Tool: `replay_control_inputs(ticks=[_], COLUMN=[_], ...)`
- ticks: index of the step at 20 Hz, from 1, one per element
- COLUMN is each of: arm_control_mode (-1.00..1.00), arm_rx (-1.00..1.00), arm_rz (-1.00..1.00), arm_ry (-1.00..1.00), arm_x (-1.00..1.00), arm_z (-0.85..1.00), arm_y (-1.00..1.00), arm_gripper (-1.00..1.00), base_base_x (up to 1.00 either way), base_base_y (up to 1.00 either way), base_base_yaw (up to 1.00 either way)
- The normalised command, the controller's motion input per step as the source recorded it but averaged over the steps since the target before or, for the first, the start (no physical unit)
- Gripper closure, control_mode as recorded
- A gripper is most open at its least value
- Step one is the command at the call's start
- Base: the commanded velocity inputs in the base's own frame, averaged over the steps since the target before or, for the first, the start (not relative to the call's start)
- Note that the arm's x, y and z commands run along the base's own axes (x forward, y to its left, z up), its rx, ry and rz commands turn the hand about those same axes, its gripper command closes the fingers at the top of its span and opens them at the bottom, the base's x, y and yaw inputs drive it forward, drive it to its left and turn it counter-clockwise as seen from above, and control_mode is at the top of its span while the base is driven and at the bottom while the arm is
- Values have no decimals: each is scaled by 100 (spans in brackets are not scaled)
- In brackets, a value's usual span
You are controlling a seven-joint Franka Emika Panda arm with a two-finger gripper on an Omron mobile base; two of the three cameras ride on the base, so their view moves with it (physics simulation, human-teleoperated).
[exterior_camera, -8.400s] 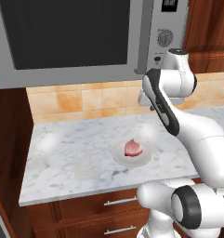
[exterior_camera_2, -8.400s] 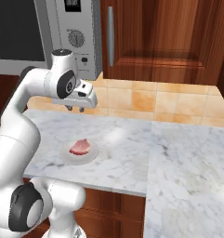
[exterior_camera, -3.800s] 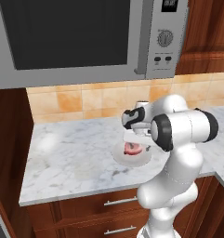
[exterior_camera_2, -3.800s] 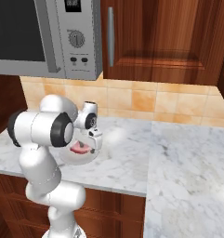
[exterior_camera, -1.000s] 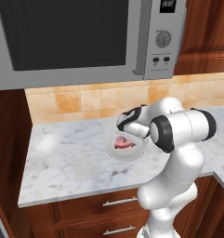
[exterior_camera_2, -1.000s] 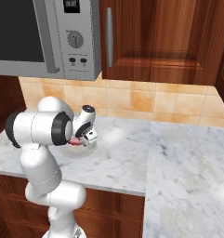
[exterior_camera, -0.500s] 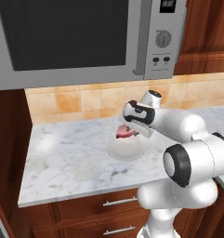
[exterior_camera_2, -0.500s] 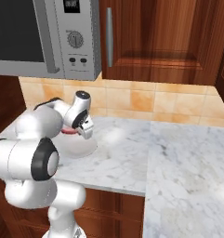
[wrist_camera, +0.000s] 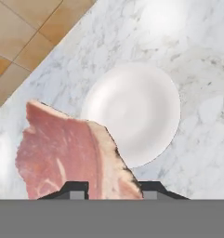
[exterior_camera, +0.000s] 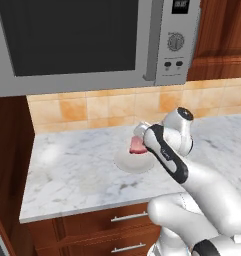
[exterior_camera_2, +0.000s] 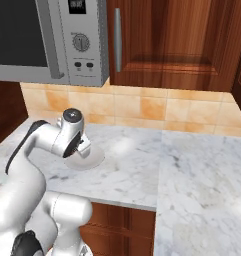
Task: Place the steak on the counter behind the older steak on the same shelf of the fridge to maintain FIFO order. Close the fridge door when finished.
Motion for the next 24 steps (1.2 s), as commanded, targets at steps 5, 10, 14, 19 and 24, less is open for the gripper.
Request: replay_control_inputs(ticks=[5, 10, 14, 19, 24], arm_control_mode=[-100, -100, -100, -100, -100], arm_rx=[7, 2, 2, 8, 5], arm_rz=[-1, -2, -1, -4, -4], arm_ry=[-2, 2, 4, 9, 14], arm_x=[-76, -61, -61, -67, -36], arm_z=[97, 87, 52, 28, -8], arm_y=[-2, -5, -19, -28, -14], arm_gripper=[100, 100, 100, 100, 100], base_base_x=[0, 0, 0, 0, 0], base_base_y=[0, 0, 0, 0, 0], base_base_yaw=[0, 0, 0, 0, 0])
